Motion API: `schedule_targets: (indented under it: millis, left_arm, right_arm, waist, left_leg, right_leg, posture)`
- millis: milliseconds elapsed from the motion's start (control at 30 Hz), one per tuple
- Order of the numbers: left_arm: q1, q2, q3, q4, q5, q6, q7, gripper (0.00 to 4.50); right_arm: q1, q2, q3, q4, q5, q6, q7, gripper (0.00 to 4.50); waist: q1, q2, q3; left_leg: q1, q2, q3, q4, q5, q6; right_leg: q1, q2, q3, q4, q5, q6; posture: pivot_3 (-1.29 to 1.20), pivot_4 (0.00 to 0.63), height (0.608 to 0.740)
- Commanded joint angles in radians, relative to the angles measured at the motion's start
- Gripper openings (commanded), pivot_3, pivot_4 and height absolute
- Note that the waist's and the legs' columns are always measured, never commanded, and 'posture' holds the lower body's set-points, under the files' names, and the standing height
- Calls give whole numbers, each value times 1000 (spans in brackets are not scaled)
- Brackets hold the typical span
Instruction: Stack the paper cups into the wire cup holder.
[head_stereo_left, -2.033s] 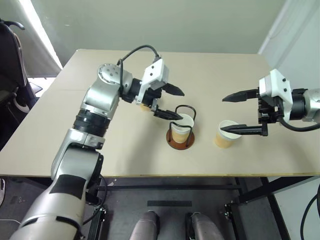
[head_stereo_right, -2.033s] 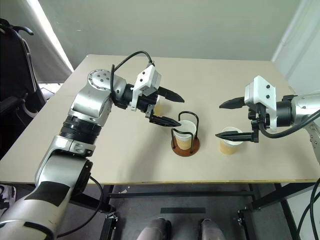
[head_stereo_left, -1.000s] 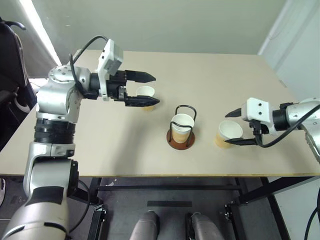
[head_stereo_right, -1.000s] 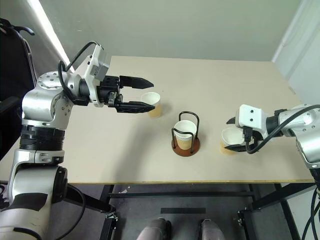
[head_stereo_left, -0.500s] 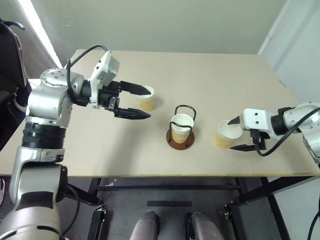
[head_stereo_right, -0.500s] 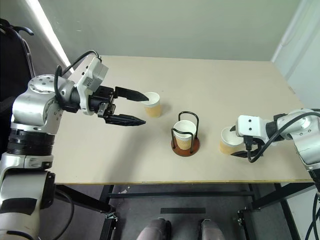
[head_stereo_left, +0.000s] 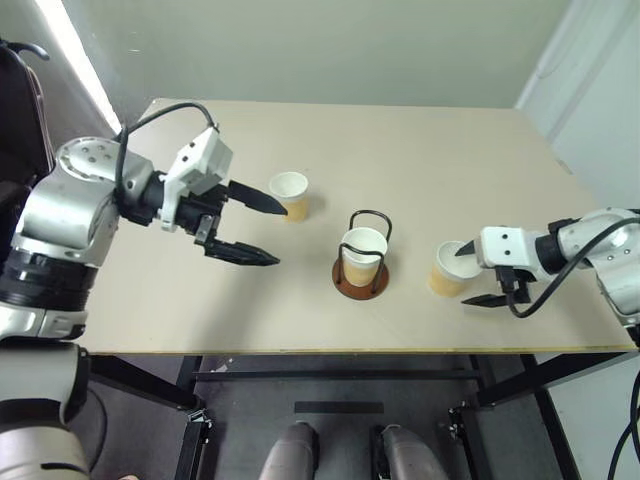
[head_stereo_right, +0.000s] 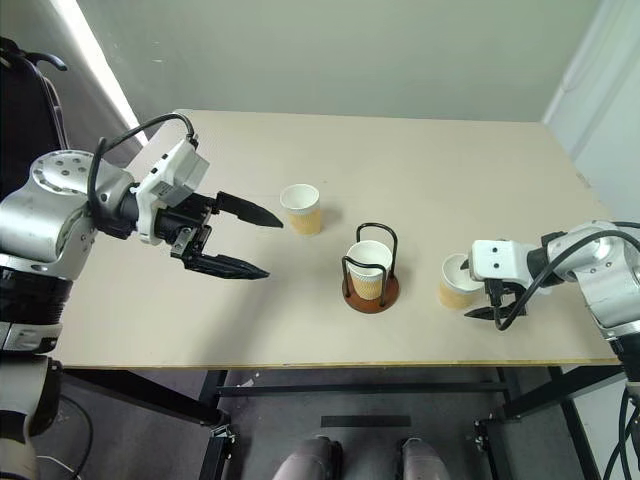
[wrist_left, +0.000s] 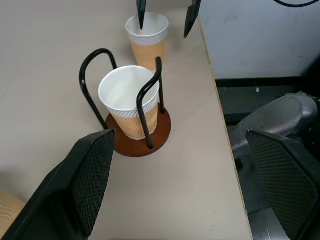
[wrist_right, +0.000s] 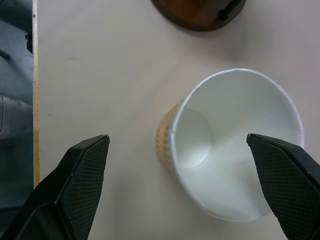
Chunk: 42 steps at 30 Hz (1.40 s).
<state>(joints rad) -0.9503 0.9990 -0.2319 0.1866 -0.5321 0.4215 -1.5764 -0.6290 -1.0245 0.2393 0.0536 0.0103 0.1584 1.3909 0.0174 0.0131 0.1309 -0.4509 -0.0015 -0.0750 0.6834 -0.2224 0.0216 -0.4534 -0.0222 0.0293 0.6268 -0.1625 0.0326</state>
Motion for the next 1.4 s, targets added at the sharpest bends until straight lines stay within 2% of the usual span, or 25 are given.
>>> schedule_targets:
  millis: [33,167,500,700,933,1200,1400]
  left_arm:
    - [0,23,7,-36,-27,-20,-38,4467]
    - [9,28,4,-38,-31,-29,-38,4500]
    - [-10,58,-28,28,-20,-99,-38,4500]
    - [-59,38,4,91,-22,-81,-38,4500]
    - [-76,82,40,119,-38,-50,-38,4500]
    - [-82,85,74,112,-39,-22,-38,4500]
    - [-83,81,70,108,-33,-16,-38,4500]
  right_arm:
    - [-32,1,-5,2,-16,-18,10,4500]
    - [-44,10,-3,5,-20,-16,18,3607]
    - [-58,18,-6,9,-27,-23,26,24]
    - [-55,19,-21,-28,-1,14,39,24]
    - [-88,15,-51,-87,47,87,46,24]
    - [-245,2,-143,-158,142,208,28,24]
    - [-329,15,-160,-188,183,258,13,24]
  waist:
    - [0,0,0]
    - [-4,0,0]
    - [-5,0,0]
    - [-5,0,0]
    - [-9,0,0]
    - [-8,0,0]
    - [-8,0,0]
  left_leg:
    - [0,0,0,0,0,0]
    - [0,0,0,0,0,0]
    - [0,0,0,-1,0,-1]
    - [-1,0,0,-1,0,-1]
    - [0,0,0,-2,-1,-2]
    - [-1,0,0,-3,0,-2]
    - [-2,0,-1,-3,0,-3]
  right_leg:
    - [0,0,0,0,0,0]
    - [0,0,0,0,0,0]
    - [-1,0,0,0,-2,-3]
    - [-1,0,0,0,-2,-3]
    - [-2,0,0,0,-2,-4]
    - [-3,0,0,0,-3,-5]
    - [-4,0,0,0,-4,-7]
  posture:
    - [0,150,740]
    - [0,150,740]
    - [0,150,740]
    - [0,150,740]
    - [0,150,740]
    - [0,150,740]
    - [0,150,740]
